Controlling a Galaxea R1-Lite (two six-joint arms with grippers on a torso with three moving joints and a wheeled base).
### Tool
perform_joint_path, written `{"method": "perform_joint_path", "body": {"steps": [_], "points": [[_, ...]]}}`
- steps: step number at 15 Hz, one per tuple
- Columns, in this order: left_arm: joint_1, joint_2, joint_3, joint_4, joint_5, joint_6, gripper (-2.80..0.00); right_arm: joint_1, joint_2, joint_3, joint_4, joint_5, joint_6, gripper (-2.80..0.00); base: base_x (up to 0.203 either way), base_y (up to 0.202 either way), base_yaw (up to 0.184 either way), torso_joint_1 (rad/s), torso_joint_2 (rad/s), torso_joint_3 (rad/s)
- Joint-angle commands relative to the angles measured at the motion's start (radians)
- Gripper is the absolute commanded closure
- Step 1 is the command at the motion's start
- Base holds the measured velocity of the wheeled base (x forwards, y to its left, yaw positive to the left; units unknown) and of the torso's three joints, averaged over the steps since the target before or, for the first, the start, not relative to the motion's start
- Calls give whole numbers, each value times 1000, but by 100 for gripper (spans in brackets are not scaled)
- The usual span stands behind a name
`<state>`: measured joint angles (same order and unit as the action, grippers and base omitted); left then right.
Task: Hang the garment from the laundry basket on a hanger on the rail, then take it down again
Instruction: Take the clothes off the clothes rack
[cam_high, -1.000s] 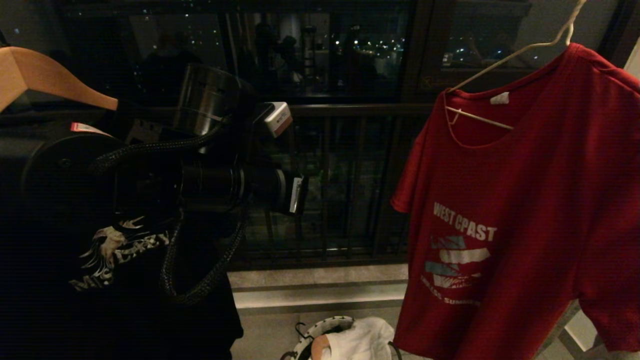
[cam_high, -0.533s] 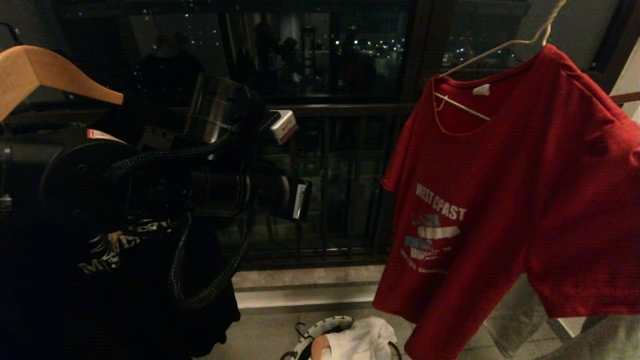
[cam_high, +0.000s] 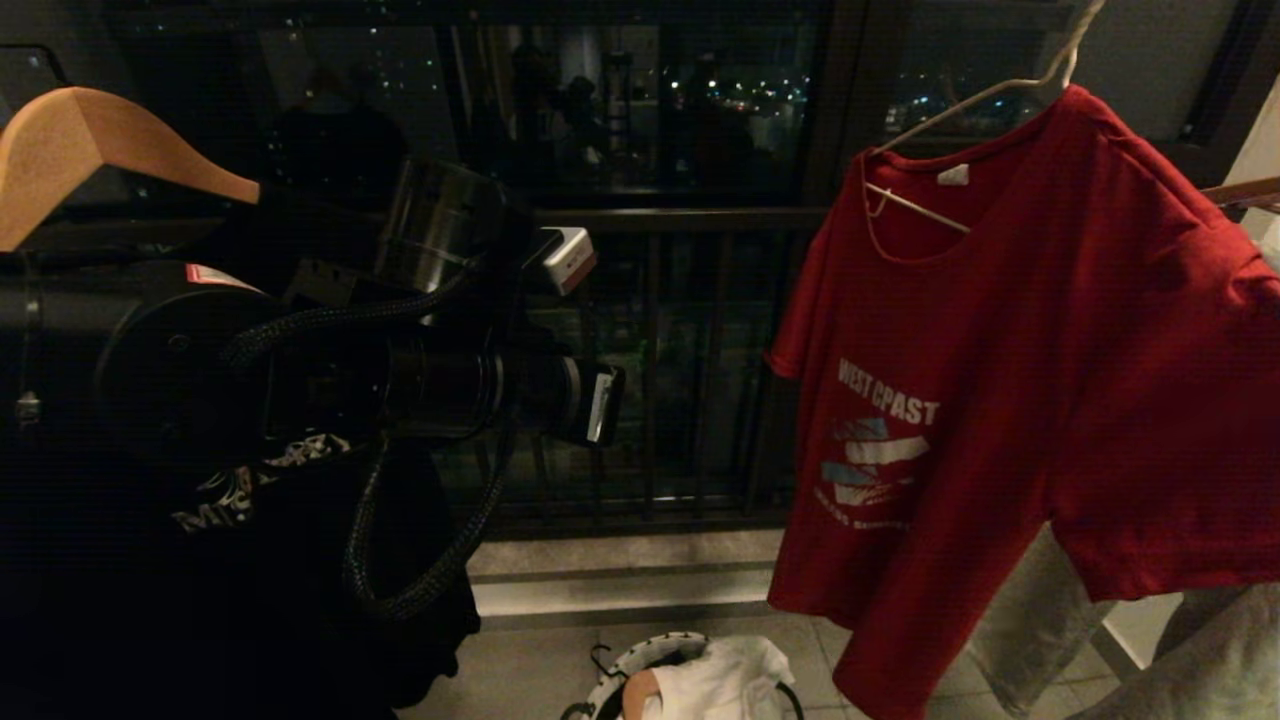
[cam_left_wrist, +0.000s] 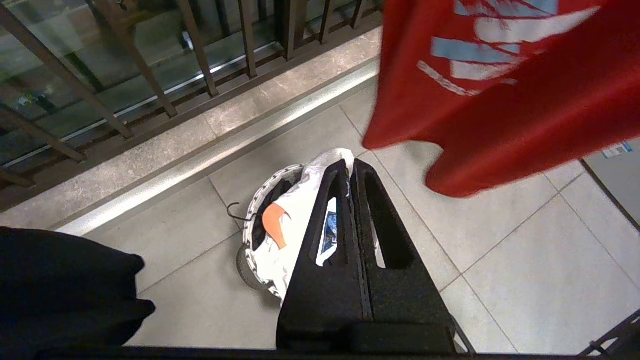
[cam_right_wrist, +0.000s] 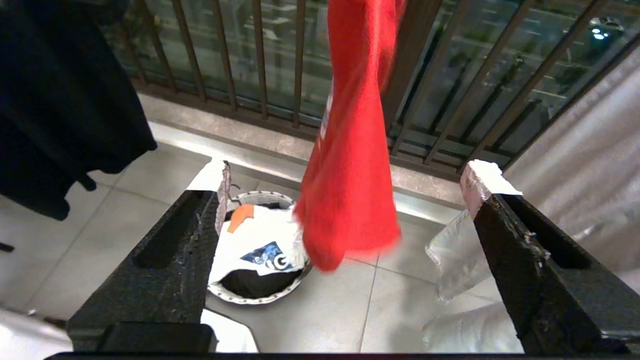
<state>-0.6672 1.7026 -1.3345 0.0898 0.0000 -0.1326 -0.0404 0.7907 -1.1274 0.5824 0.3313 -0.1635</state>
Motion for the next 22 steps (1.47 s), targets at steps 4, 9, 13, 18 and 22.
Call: {"method": "perform_joint_path", "body": {"steps": [4,9,13,18,22], "points": [[0,5,0,1,2,-1,0,2,116,5,-30,5,-28,-280,0,0,0,0,0,0],[0,-3,9,-1,2,1,0,2,139,7,-32,2,-32,0,0,0,0,0,0,0],[-10,-5,17,-1,2,2,0,2,113,59,-32,-4,-31,0,0,0,0,0,0,0],[-15,-9,17,-1,2,1,0,2,111,67,-32,-21,-31,0,0,0,0,0,0,0],[-15,-8,17,-1,2,1,0,2,111,122,-33,-20,-32,0,0,0,0,0,0,0]]}}
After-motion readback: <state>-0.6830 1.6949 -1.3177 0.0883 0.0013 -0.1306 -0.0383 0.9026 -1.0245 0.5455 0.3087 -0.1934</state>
